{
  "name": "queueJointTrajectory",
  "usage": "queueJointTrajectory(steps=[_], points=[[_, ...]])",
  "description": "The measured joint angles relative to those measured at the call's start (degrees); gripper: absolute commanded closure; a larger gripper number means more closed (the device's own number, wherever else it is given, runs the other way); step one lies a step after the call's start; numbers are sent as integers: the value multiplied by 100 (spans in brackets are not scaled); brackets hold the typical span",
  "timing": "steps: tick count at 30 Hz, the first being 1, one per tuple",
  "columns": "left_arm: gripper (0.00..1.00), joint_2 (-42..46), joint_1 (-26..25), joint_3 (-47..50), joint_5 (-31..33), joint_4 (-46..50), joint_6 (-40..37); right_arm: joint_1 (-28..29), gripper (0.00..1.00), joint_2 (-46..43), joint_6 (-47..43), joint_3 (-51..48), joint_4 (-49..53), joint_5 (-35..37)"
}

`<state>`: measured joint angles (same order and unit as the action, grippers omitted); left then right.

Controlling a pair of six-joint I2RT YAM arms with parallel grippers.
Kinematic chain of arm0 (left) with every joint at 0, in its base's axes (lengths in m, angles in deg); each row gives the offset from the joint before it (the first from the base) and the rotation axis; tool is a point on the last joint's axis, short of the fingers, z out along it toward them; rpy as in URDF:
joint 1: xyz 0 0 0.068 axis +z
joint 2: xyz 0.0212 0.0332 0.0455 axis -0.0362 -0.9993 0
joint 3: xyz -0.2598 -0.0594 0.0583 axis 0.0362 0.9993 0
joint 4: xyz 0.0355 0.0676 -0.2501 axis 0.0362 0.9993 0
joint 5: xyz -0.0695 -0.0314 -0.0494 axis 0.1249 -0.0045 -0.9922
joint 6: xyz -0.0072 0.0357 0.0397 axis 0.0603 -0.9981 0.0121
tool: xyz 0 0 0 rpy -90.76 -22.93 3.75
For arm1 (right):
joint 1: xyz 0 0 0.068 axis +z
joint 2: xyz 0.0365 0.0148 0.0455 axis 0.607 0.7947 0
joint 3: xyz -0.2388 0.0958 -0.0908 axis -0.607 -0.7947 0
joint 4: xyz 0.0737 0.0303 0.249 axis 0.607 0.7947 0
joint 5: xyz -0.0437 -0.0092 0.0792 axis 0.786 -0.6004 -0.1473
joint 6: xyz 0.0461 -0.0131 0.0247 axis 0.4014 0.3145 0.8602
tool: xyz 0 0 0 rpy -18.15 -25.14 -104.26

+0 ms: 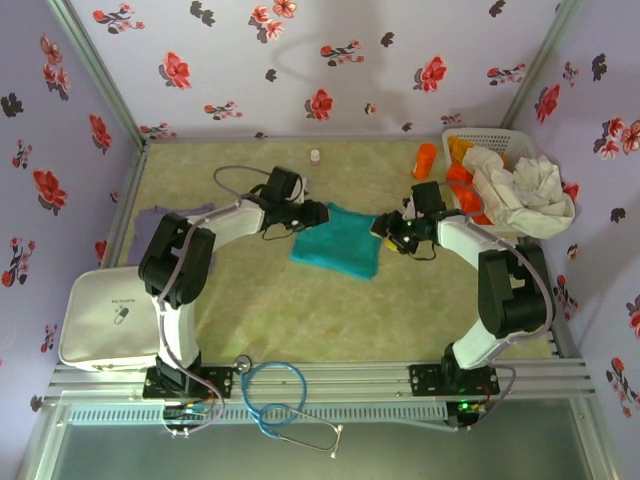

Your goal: Fold and stack the t-shirts

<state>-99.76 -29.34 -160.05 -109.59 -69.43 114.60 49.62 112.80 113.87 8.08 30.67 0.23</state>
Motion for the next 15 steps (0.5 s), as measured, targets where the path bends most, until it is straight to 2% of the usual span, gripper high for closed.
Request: queueJointTrajectory(steps=[9,15], points=[[63,-1027,245,-820,-304,90,-334,13,45,623,968,428,-1204,-413],[62,-1235,348,-1080,-363,385,-678,46,45,820,1172,433,-1342,-490]])
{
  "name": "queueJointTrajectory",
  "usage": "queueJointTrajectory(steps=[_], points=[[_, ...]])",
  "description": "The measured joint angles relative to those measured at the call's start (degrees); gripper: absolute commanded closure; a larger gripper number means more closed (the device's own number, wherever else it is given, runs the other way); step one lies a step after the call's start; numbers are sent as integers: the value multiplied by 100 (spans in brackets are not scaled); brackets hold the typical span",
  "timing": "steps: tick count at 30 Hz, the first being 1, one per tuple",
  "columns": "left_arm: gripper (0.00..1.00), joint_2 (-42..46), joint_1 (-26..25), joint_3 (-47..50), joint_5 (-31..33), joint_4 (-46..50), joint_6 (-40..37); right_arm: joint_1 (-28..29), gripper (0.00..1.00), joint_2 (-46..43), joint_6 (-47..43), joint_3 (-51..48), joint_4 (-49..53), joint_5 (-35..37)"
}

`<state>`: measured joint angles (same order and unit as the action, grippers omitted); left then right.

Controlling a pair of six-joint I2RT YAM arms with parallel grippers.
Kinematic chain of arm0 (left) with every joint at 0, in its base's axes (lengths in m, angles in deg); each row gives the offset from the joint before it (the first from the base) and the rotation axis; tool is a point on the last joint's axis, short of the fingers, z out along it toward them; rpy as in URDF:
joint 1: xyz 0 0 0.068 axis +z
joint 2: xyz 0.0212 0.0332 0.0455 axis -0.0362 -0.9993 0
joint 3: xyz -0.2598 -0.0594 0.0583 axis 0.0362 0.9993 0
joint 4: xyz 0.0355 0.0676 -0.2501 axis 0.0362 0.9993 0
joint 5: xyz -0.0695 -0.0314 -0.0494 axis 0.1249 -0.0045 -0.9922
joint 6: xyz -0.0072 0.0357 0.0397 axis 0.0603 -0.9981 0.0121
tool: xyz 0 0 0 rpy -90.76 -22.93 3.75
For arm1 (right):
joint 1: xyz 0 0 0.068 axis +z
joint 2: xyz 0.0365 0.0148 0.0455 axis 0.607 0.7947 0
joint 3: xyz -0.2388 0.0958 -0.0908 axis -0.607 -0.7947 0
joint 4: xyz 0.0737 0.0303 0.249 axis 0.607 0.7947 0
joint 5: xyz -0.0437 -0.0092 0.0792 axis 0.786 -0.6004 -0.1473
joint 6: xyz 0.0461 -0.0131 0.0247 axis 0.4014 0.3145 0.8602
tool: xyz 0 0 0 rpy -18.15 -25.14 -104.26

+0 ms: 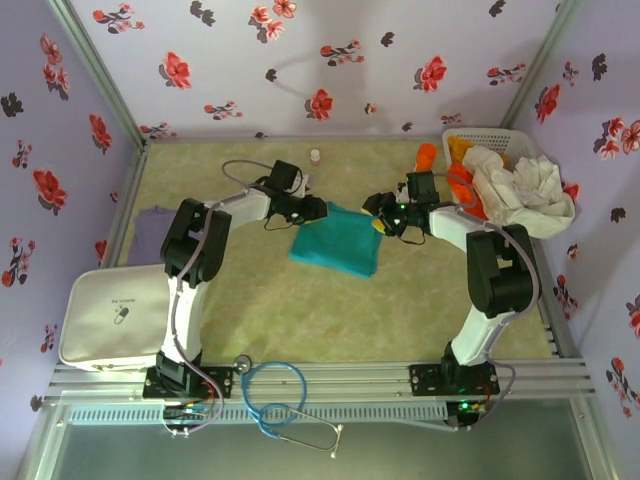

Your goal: Fold and stack the t-shirts

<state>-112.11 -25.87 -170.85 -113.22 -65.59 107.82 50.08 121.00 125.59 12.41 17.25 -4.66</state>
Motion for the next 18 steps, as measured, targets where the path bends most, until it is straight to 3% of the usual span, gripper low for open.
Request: queueJointTrajectory(steps=[11,18], points=[[46,575,660,-219,149,1445,-1458,4,44,-142,-205,-2,184,-2],[38,256,643,-544,103,2339,-2074,4,44,-140,-245,-2,216,-4]])
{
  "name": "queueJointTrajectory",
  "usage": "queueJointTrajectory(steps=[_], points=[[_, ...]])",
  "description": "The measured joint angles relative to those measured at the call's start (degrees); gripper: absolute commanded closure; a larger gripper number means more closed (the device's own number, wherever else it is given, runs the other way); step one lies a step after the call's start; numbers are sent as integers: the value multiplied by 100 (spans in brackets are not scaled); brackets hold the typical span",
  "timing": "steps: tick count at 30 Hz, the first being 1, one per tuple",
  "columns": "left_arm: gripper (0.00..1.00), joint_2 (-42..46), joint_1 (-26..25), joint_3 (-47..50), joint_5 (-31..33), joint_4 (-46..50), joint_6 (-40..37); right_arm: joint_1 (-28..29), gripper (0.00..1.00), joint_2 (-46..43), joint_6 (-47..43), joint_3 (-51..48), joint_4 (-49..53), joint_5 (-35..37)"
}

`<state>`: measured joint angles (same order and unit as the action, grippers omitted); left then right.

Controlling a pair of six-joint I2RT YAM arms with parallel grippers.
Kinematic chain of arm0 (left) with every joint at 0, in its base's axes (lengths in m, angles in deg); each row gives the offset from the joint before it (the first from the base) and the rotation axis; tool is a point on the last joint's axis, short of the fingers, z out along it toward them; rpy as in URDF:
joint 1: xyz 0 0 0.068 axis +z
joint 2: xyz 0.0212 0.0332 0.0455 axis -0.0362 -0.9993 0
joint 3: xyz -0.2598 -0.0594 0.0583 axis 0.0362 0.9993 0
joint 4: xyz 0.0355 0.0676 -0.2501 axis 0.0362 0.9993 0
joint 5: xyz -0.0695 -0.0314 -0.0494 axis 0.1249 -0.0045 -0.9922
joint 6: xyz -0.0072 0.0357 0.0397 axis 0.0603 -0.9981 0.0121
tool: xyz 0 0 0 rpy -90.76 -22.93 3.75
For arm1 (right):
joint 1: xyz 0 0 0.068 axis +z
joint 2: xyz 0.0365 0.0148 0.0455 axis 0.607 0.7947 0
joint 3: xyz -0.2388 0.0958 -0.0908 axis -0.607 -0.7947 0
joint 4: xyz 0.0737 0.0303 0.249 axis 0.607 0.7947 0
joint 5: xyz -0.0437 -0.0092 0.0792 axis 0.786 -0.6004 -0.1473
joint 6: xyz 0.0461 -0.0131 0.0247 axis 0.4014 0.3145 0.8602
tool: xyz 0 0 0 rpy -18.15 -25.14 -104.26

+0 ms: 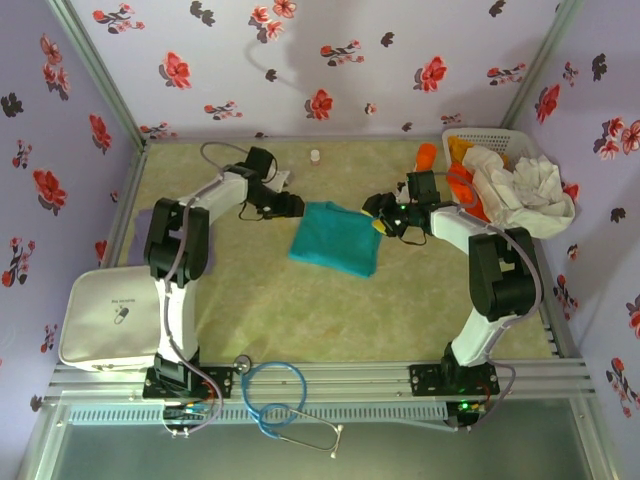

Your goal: Fold and stack the t-shirts

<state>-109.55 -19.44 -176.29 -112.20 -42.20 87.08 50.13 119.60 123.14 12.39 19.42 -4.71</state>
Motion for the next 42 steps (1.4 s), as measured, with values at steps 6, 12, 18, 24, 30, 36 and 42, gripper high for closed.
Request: queueJointTrajectory(steps=[6,12,18,24,30,36,42], points=[[36,-396,-63,-181,-214,234,-122,0,44,72,-44,0,37,-2],[38,-601,-173,-457,-459,293,-125,0,44,116,-44,0,94,-2],[41,-734,-328,-741,-490,601,-98,0,44,116,-63,0,96,-4],[42,-789,-459,-798,-472,787,-81,0,45,116,-92,0,116,-4],[51,-807,-531,-787,-531,809,-61,0,45,116,-109,0,133,-7],[65,-813,-546,-651,-568,649,68,0,45,116,-151,0,136,-7],[83,-778,-461,-446,-549,422,247,-4,45,116,-153,-2,140,-7]])
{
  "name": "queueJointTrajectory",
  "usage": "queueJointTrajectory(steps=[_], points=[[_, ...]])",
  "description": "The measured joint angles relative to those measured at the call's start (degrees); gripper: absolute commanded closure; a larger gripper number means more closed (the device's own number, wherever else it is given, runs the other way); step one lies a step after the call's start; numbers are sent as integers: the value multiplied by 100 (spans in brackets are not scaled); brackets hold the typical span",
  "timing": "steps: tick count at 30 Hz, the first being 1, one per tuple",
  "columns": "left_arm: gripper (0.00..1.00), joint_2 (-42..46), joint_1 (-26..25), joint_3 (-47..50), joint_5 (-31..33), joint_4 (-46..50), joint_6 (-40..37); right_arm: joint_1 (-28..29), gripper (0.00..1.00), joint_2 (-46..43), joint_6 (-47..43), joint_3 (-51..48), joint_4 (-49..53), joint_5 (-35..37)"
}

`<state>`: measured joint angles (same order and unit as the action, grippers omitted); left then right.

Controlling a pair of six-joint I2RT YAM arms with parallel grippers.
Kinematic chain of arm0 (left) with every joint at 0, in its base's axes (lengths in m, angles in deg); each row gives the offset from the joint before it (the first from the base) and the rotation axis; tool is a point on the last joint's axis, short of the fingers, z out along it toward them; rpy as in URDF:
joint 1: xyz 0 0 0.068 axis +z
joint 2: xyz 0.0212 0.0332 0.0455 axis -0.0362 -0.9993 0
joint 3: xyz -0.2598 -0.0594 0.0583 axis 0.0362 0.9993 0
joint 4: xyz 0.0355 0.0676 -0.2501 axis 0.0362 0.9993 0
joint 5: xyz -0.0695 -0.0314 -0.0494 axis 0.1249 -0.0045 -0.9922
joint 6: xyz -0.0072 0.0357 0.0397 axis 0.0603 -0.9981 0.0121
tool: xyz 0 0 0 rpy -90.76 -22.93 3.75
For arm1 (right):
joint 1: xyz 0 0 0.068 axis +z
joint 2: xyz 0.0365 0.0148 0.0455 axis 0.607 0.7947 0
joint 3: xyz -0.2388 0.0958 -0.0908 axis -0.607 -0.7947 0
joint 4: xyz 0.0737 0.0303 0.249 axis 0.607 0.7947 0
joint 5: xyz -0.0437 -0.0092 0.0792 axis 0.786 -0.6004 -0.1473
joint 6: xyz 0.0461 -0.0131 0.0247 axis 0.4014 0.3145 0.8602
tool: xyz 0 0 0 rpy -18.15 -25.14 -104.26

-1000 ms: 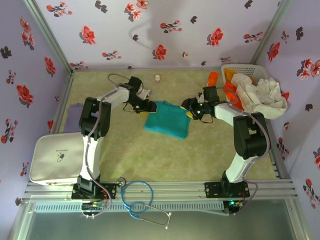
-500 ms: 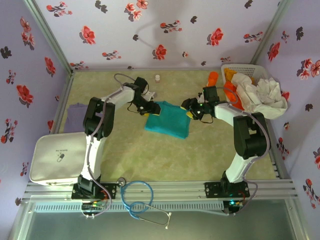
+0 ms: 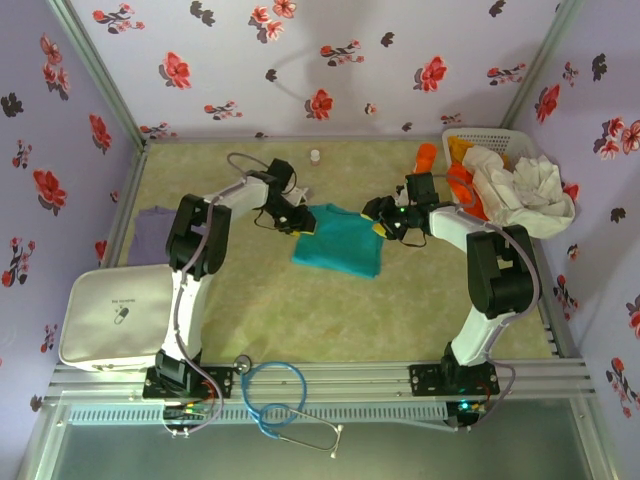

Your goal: Fold and stack the t-shirts

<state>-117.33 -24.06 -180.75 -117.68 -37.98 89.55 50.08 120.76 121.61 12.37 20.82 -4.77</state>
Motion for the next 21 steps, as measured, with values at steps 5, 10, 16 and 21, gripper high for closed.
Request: queueJointTrajectory(steps=[5,10,16,21], points=[[100,164,-22,214,162,-181,70,-9,46,0,-2,0,52,2],[100,393,-149,369,625,-83,46,-13,46,0,-17,0,107,2],[100,892,-184,509,1478,363,-125,-35,46,0,-39,0,107,0],[100,1456,-144,542,2087,876,-315,-35,46,0,-39,0,107,0]])
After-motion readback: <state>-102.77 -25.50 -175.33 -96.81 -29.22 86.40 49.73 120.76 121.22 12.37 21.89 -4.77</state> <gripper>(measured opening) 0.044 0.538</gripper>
